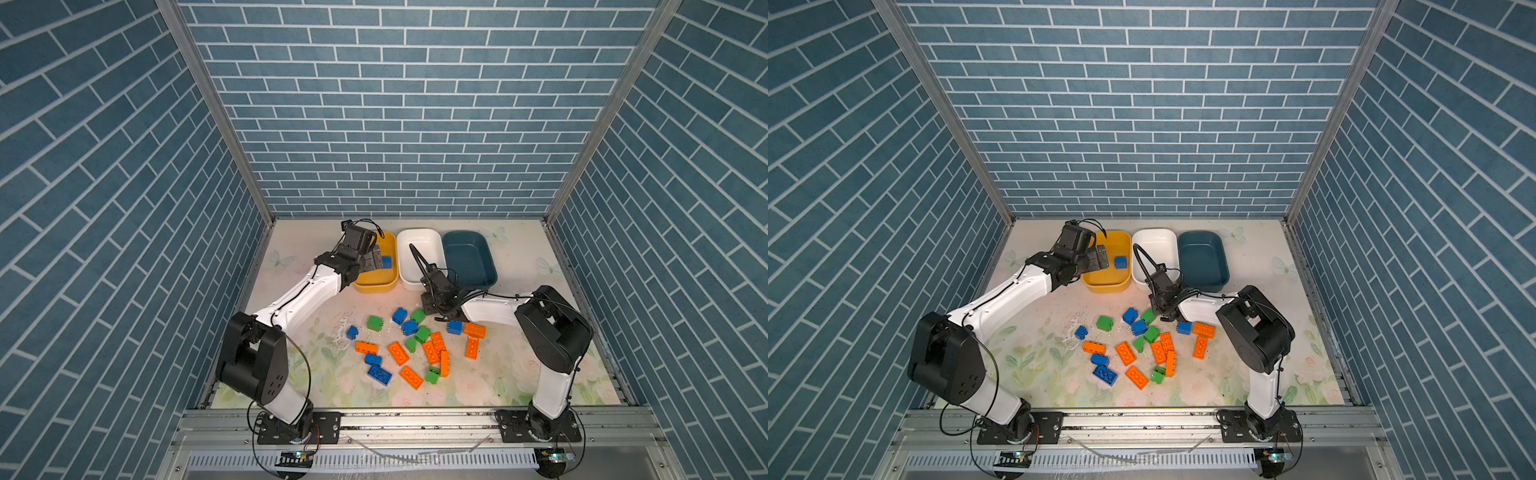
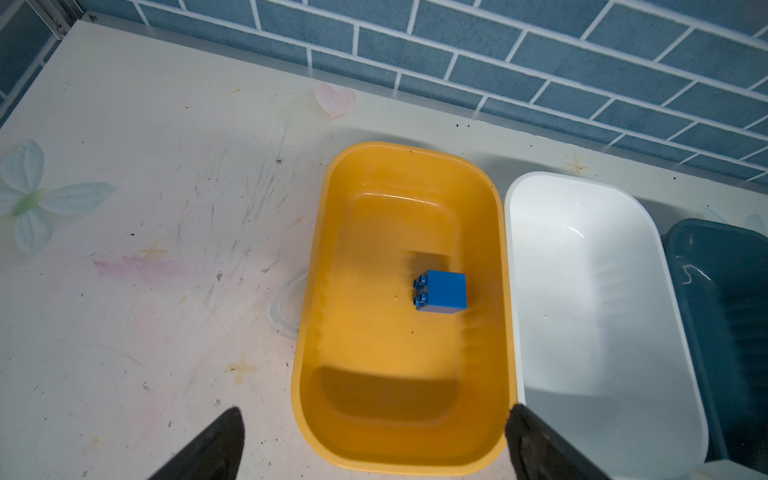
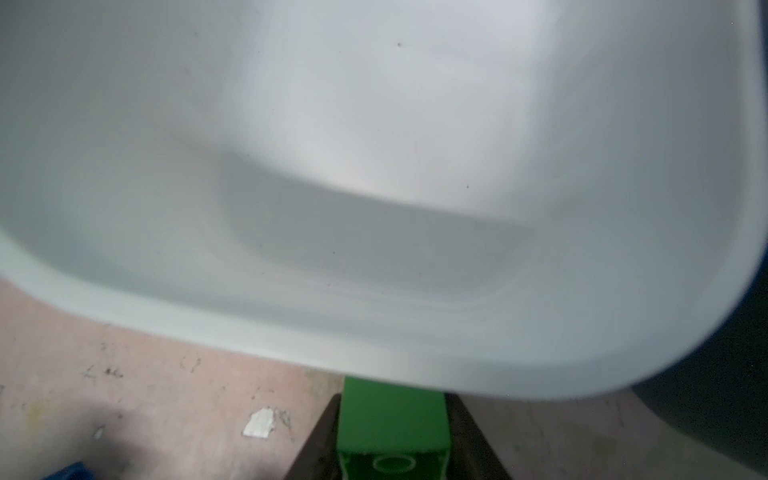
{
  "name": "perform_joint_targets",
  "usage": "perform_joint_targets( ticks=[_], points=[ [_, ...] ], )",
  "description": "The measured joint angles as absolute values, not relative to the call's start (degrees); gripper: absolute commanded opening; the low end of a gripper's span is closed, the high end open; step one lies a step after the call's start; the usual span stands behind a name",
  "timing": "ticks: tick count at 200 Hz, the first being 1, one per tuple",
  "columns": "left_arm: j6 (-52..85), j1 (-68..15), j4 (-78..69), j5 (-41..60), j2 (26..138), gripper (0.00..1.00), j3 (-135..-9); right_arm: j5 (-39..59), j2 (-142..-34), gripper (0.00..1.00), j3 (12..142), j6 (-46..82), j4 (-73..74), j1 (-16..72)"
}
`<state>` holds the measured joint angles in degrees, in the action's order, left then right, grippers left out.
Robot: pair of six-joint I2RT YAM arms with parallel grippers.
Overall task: Sort the legos into containers by color
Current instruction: 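Close the right gripper on the green brick near the white tub, then lift the green brick over the white tub and release it with the right gripper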
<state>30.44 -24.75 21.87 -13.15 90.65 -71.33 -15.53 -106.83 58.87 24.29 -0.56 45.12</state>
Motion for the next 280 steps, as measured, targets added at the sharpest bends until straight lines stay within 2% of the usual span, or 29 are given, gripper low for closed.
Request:
perform_joint_targets(
  ticks=[38,118,151,181,221,280],
  points=[
    [30.2,-24.75,21.34,-12.62,90.61,0.99,-71.31,-13.69,-104.33,0.28,55.33,22.15,2.07,45.5],
    [31.97,-24.77,17.45,-9.69,87.72,0.99,-66.41,-2.7,-88.99,0.26,51.92,12.49,1.78,45.67],
    [32.47,-24.77,16.12,-9.98,86.54,0.99,-64.38,-2.85,-86.91,0.26,52.25,9.98,3.14,45.67],
    [32.49,-24.77,15.27,-11.03,84.66,0.99,-63.57,-5.85,-90.06,0.26,56.16,9.78,2.92,45.06],
    [32.67,-24.77,12.86,-12.91,80.44,0.99,-59.18,-9.69,-100.12,0.27,67.68,11.55,0.82,43.07],
    [32.42,-24.75,13.32,-13.65,80.71,0.99,-59.18,-9.28,-113.36,0.28,83.29,15.22,-8.54,38.59]
  ],
)
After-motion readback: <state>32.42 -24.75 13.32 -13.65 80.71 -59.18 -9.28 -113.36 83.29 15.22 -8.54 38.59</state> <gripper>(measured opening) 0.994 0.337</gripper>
